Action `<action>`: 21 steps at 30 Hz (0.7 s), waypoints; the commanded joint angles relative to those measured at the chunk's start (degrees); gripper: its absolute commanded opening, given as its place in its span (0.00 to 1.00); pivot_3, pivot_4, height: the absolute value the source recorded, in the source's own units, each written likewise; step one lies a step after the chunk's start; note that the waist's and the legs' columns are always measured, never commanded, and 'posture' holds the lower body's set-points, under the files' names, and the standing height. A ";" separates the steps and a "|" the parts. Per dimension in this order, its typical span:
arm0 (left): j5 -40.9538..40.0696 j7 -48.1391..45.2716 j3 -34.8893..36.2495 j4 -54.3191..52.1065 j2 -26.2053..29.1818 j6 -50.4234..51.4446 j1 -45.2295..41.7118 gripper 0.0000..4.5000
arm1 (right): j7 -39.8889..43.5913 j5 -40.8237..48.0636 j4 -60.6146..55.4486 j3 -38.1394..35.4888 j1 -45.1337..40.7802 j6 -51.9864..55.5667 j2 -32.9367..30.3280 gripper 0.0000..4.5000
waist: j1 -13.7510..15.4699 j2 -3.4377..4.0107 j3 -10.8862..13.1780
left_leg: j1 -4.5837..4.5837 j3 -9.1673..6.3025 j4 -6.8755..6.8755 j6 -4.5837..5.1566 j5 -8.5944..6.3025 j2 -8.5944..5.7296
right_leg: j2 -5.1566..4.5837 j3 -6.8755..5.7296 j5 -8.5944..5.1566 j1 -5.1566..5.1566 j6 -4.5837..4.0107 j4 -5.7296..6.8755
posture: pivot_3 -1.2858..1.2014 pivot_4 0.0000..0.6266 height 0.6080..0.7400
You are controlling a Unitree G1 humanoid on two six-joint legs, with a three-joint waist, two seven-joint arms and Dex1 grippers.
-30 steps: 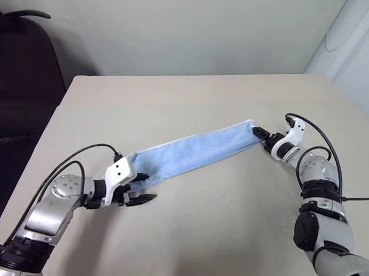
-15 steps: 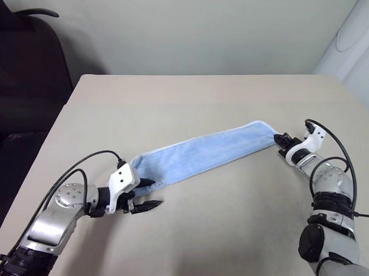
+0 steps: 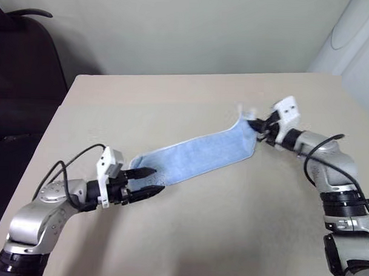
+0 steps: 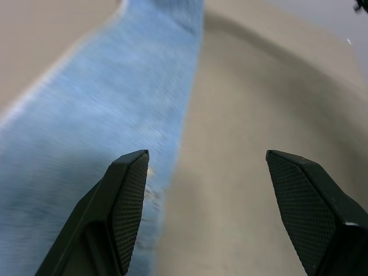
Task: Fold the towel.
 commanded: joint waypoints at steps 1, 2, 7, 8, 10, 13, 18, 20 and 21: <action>-2.14 3.40 4.24 0.80 -0.56 0.77 -2.24 0.78 | 7.08 -4.38 -6.59 8.24 -1.64 -5.06 0.14 0.01 | 0.01 0.00 0.00 | 0.00 -0.01 0.02 -0.04 0.02 0.08 | 0.10 0.00 0.00 0.00 -0.01 -0.01 | 0.52 0.24 0.99; -2.19 4.01 4.57 1.00 -0.73 0.82 -2.41 0.78 | 7.73 -5.24 -7.37 9.89 -1.60 -5.41 0.72 0.01 | 0.01 0.00 0.00 | 0.00 -0.01 0.03 -0.07 0.03 0.19 | 0.21 0.02 0.00 0.00 -0.03 -0.01 | 0.52 0.24 0.99; -2.29 6.84 3.98 -1.99 -1.69 1.83 -1.07 0.78 | 6.25 -12.96 -4.87 16.44 -0.64 -8.56 4.26 0.01 | 0.11 -0.03 0.00 | 0.05 0.01 0.07 -0.16 0.07 0.60 | 0.49 -0.01 0.08 0.01 -0.23 -0.03 | 0.52 0.24 0.99; -2.21 7.32 3.72 -2.65 -1.85 1.99 -0.64 0.78 | 6.61 -13.35 -4.58 16.65 -0.12 -8.55 4.54 0.01 | 0.11 -0.03 0.00 | 0.07 0.01 0.07 -0.17 0.07 0.61 | 0.51 -0.02 0.11 0.01 -0.27 -0.03 | 0.52 0.24 0.99; -2.35 8.23 3.47 -3.51 -2.20 2.25 0.02 0.78 | 7.24 -12.71 -4.55 15.57 0.71 -7.64 5.16 0.12 | 0.20 -0.03 0.01 | 0.09 0.02 0.07 -0.18 0.08 0.62 | 0.51 -0.02 0.12 0.02 -0.30 -0.02 | 0.52 0.24 0.99; -2.81 9.25 3.48 -4.54 -2.50 2.81 0.84 0.78 | 9.10 -10.35 -6.20 13.33 1.88 -5.93 4.83 0.29 | 0.21 -0.05 0.01 | 0.10 0.03 0.08 -0.23 0.11 0.61 | 0.51 -0.01 0.13 0.02 -0.32 -0.02 | 0.52 0.24 0.99; -3.19 9.77 3.42 -4.78 -2.34 2.89 1.00 0.78 | 9.76 -10.59 -6.57 12.75 2.11 -5.47 5.10 0.69 | 0.21 -0.08 0.01 | 0.13 0.02 0.07 -0.33 0.17 0.65 | 0.59 0.00 0.17 0.03 -0.38 -0.01 | 0.52 0.24 0.99; -3.30 9.88 3.39 -4.80 -2.28 2.87 1.03 0.78 | 9.91 -10.72 -6.62 12.62 2.15 -5.38 5.20 0.86 | 0.20 -0.09 0.01 | 0.13 0.02 0.07 -0.35 0.18 0.66 | 0.61 0.00 0.17 0.03 -0.38 0.00 | 0.52 0.24 0.99; -4.09 11.11 3.45 -5.49 -3.34 3.38 1.92 0.78 | 10.91 -2.56 -10.05 5.38 4.59 -0.84 4.68 0.93 | 0.23 -0.09 0.01 | 0.14 0.02 0.07 -0.35 0.18 0.67 | 0.61 0.00 0.17 0.03 -0.39 0.00 | 0.52 0.24 0.99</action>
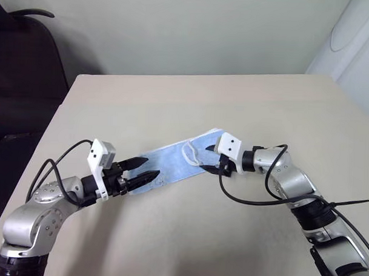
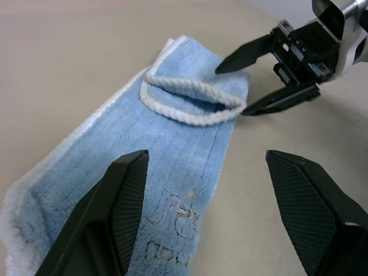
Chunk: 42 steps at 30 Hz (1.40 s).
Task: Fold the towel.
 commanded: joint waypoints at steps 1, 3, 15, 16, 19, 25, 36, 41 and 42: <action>-2.53 2.69 0.86 -3.43 -1.91 1.36 1.58 0.78 | 1.81 15.20 -7.70 -15.41 3.98 8.25 -0.73 0.93 | 0.36 -0.02 0.00 | -0.01 0.00 0.00 0.00 0.00 0.00 | 0.00 0.00 0.00 0.00 0.00 -0.01 | 0.52 0.24 0.99; -4.83 4.94 1.29 -3.64 -3.63 3.14 1.49 0.78 | -0.58 21.64 -7.19 -23.60 4.47 12.80 -0.21 0.88 | 0.59 -0.06 0.03 | -0.05 0.10 -0.03 -0.08 0.04 -0.15 | 0.02 0.09 -0.15 0.09 0.07 -0.03 | 0.52 0.24 0.99; -14.80 16.92 5.73 -2.89 -8.65 9.57 -0.71 0.78 | -6.52 13.84 16.30 -20.39 0.17 4.76 8.94 0.00 | 0.30 -0.51 0.10 | 0.65 0.58 -0.18 -0.45 0.07 0.26 | 0.75 0.23 -0.16 0.43 -0.27 -0.02 | 0.52 0.24 0.99; -17.17 19.33 7.24 -3.68 -9.61 10.29 0.11 0.78 | -6.39 12.72 18.69 -19.12 0.00 2.60 10.39 0.00 | 0.17 -0.53 0.09 | 0.66 0.56 -0.17 -0.45 0.07 0.28 | 0.75 0.23 -0.18 0.42 -0.28 -0.02 | 0.52 0.24 0.99; -23.30 25.95 9.70 -8.33 -11.08 12.53 4.69 0.82 | -5.93 7.93 25.87 -15.00 -0.35 -2.79 12.85 0.00 | -0.22 -0.54 0.09 | 0.74 0.59 -0.15 -0.57 -0.03 0.55 | 0.80 0.28 -0.22 0.41 -0.30 -0.02 | 0.52 0.24 0.99; -36.50 34.19 14.65 -12.41 -9.51 13.63 14.08 0.99 | -5.44 4.95 32.18 -13.20 -1.61 -8.13 15.32 0.00 | -0.34 -0.51 0.10 | 1.06 0.75 -0.16 -0.63 -0.50 0.92 | 1.03 0.33 -0.36 0.63 -0.53 0.00 | 0.52 0.24 0.99; -55.98 61.18 7.75 -7.29 -6.44 10.36 18.86 0.99 | -5.24 9.05 25.67 -17.40 -3.48 -9.13 18.11 0.00 | -0.26 -0.37 0.23 | 1.84 0.95 -0.17 -1.11 -0.77 1.04 | 2.11 1.61 -0.29 0.91 -0.70 0.03 | 0.52 0.24 0.99; -59.83 69.47 5.89 -2.35 -5.77 7.80 16.23 0.99 | -5.76 8.99 23.88 -17.14 -3.21 -8.39 18.52 0.00 | -0.16 -0.30 0.28 | 1.94 1.22 -0.16 -1.17 -0.79 1.02 | 2.22 1.63 -0.30 0.96 -0.74 0.03 | 0.52 0.24 0.99; -59.22 70.40 5.33 -0.98 -5.68 7.48 15.10 0.99 | -5.82 8.93 23.66 -17.14 -3.02 -8.35 18.52 0.00 | -0.13 -0.25 0.31 | 2.04 1.31 -0.16 -1.18 -0.79 1.02 | 2.25 1.63 -0.29 1.04 -0.76 0.04 | 0.52 0.24 0.99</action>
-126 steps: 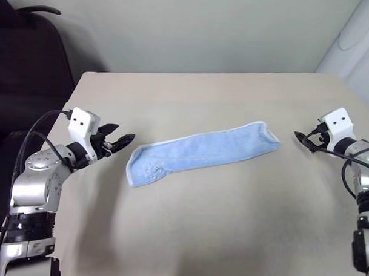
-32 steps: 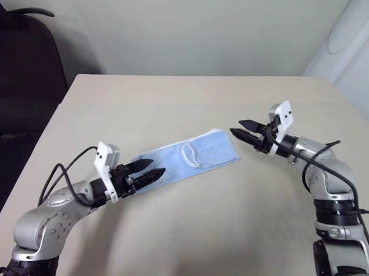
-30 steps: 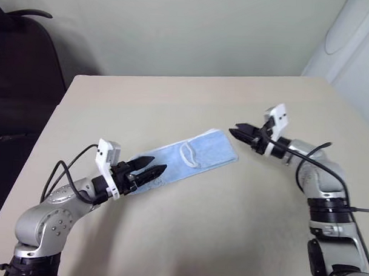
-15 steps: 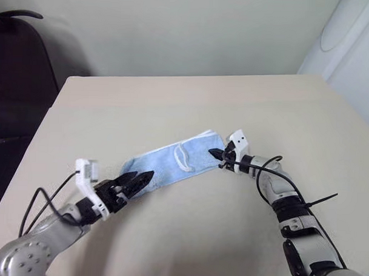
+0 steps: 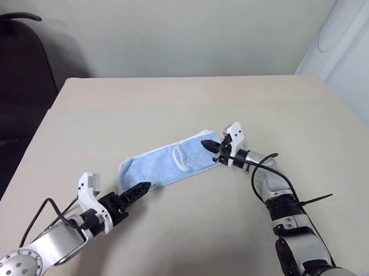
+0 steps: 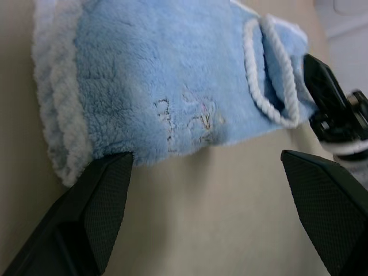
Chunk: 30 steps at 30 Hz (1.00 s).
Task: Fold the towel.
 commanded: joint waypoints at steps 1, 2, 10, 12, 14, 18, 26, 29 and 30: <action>1.35 4.89 -1.17 5.35 0.49 -2.73 -2.46 0.99 | 0.11 0.92 -3.13 -0.84 -0.52 -0.05 0.08 0.00 | 0.03 0.10 0.06 | 0.09 0.04 0.00 0.00 0.00 0.00 | 0.07 0.01 0.01 0.09 -0.03 0.00 | 0.52 0.24 0.99; 1.68 5.55 -1.54 6.70 0.44 -2.96 -3.65 0.99 | -0.04 0.86 -3.39 -0.78 -0.30 0.01 0.19 0.00 | 0.06 0.13 0.08 | 0.14 0.02 0.00 0.00 0.00 0.00 | 0.14 0.03 0.03 0.16 -0.07 0.00 | 0.52 0.24 0.99; 2.04 6.82 -3.02 10.61 -0.45 -3.78 -8.07 0.60 | -1.51 0.67 -6.19 -0.93 1.07 1.05 0.42 0.00 | 0.04 0.19 0.09 | 0.24 -0.08 -0.02 -0.12 -0.07 0.03 | 0.48 0.18 0.06 0.13 -0.19 0.00 | 0.52 0.24 0.99; 2.18 6.83 -2.98 10.60 -0.62 -3.84 -8.27 0.43 | -1.84 0.66 -6.50 -1.03 1.25 1.17 0.38 0.00 | 0.02 0.19 0.10 | 0.21 -0.06 -0.02 -0.19 -0.12 0.03 | 0.49 0.22 0.02 0.07 -0.20 0.00 | 0.52 0.24 0.99; 2.26 6.82 -2.83 10.50 -1.04 -4.05 -8.45 0.26 | -2.10 0.73 -6.70 -1.06 1.35 1.19 0.38 0.00 | 0.00 0.19 0.10 | 0.18 -0.05 -0.02 -0.20 -0.13 0.03 | 0.50 0.23 0.02 0.02 -0.20 0.00 | 0.52 0.24 0.99; 2.00 6.90 -2.35 9.56 -1.54 -4.27 -8.16 0.01 | -2.36 0.75 -6.82 -1.12 1.41 1.08 0.36 0.00 | -0.01 0.15 0.14 | 0.15 -0.04 -0.02 -0.20 -0.13 0.03 | 0.52 0.26 0.02 -0.03 -0.20 0.00 | 0.52 0.24 0.99; 2.88 -1.76 1.53 0.67 -1.35 -6.93 -7.23 0.01 | -2.54 1.03 -6.44 -1.88 0.65 0.71 0.08 0.00 | -0.02 -0.12 0.31 | 0.07 -0.01 -0.02 -0.24 -0.19 0.03 | 0.54 0.34 -0.02 -0.18 -0.23 0.00 | 0.52 0.24 0.99; 1.94 -8.47 4.57 -4.82 0.39 -8.24 -9.27 0.01 | -2.69 1.03 -6.19 -2.14 0.50 0.60 0.15 0.00 | 0.15 -0.39 0.48 | -0.05 -0.06 -0.02 -0.25 -0.20 0.07 | 0.61 0.34 -0.03 -0.28 -0.25 0.00 | 0.52 0.24 0.99; 1.85 -9.60 4.93 -5.51 0.80 -8.47 -9.54 0.01 | -2.72 1.03 -6.12 -2.17 0.47 0.58 0.18 0.00 | 0.17 -0.39 0.48 | -0.09 -0.07 -0.02 -0.25 -0.20 0.07 | 0.62 0.34 -0.03 -0.30 -0.26 0.00 | 0.52 0.24 0.99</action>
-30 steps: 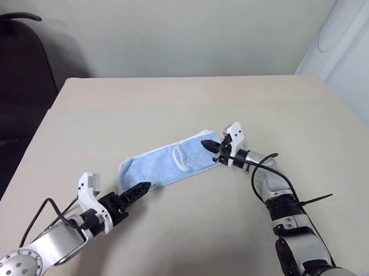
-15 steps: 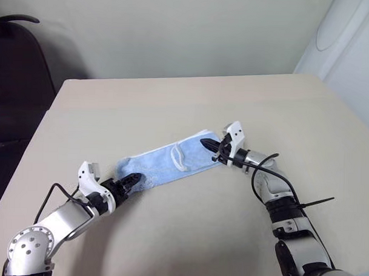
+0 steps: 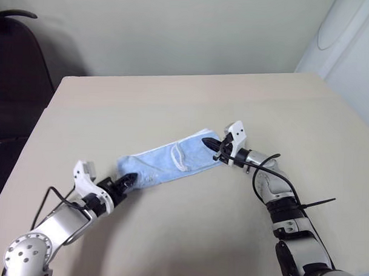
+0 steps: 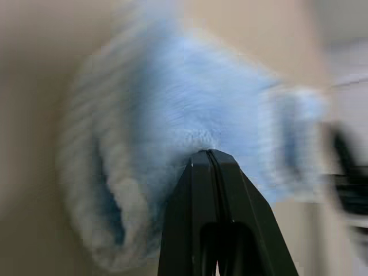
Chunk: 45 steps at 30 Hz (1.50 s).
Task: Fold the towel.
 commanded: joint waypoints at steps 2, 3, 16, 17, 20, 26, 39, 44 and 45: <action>0.24 -7.42 3.11 -6.22 3.68 -1.43 -2.05 0.01 | -0.51 0.96 -1.70 -1.42 -1.23 -0.84 0.17 0.00 | -0.05 0.01 0.00 | 0.00 0.04 0.00 0.01 -0.01 0.00 | -0.01 0.05 0.00 -0.01 0.00 0.00 | 0.52 0.24 0.99; 1.41 -9.07 3.02 -6.85 5.36 -0.81 -2.53 0.01 | -0.57 0.94 -1.65 -1.40 -1.20 -0.91 0.25 0.00 | -0.09 -0.02 0.02 | 0.03 0.05 0.01 0.01 -0.01 -0.01 | -0.02 0.09 0.00 -0.01 0.00 0.00 | 0.52 0.24 0.99; 24.38 -27.63 -22.19 3.73 14.74 9.40 -33.24 0.01 | -3.01 2.07 -3.31 -6.24 -1.11 -0.08 -2.52 0.00 | 0.70 -0.09 0.06 | -0.17 -0.24 0.06 0.01 -0.06 -0.02 | -0.04 0.07 0.07 -0.20 -0.04 0.00 | 0.52 0.24 0.99; 26.61 -29.53 -24.29 4.85 14.47 10.22 -35.67 0.01 | -3.29 2.07 -3.49 -6.61 -1.01 -0.03 -2.78 0.00 | 0.70 -0.09 0.06 | -0.24 -0.29 0.10 0.02 -0.05 -0.03 | -0.04 0.06 0.11 -0.22 -0.03 0.01 | 0.52 0.24 0.99; 36.68 -34.58 -34.44 13.74 8.25 12.27 -47.91 0.01 | -6.14 2.38 -4.41 -9.44 -0.33 -0.54 -3.65 0.00 | 0.91 -0.11 0.07 | -0.32 -0.32 0.15 0.05 -0.06 -0.07 | -0.19 0.09 0.28 -0.32 0.05 -0.09 | 0.52 0.24 0.99; 55.36 -44.31 -49.18 29.69 -3.85 10.62 -61.04 0.01 | -14.92 2.34 -6.23 -14.89 1.63 -2.22 -3.75 0.00 | 0.80 -0.13 0.09 | -0.54 -0.49 0.78 0.37 -0.24 -0.04 | -0.25 0.21 0.85 -0.39 1.03 -0.21 | 0.52 0.24 0.99; 63.62 -53.83 -40.06 38.37 -14.92 9.38 -60.62 0.83 | -18.90 3.29 -16.03 -15.75 8.10 0.71 -3.64 0.00 | 0.70 -0.14 0.10 | -0.79 -0.51 1.07 1.04 -0.78 -0.22 | -0.16 1.29 1.16 -0.64 2.11 -0.76 | 0.52 0.24 0.99; 57.42 -50.00 -23.03 31.35 -14.06 7.81 -57.86 1.00 | -14.77 4.09 -18.99 -12.39 7.45 2.62 -4.72 0.00 | 0.84 -0.12 0.12 | -0.80 -0.49 1.33 1.23 -0.86 -0.17 | -0.27 1.42 1.30 -0.57 2.27 -0.85 | 0.52 0.24 0.99; 55.26 -48.10 -17.27 28.94 -12.96 7.23 -56.54 1.00 | -12.85 4.53 -20.38 -10.80 7.15 3.54 -5.19 0.00 | 0.32 -0.14 0.12 | -0.82 -0.43 1.33 1.27 -0.87 -0.18 | -0.28 1.44 1.30 -0.62 2.27 -0.86 | 0.52 0.24 0.99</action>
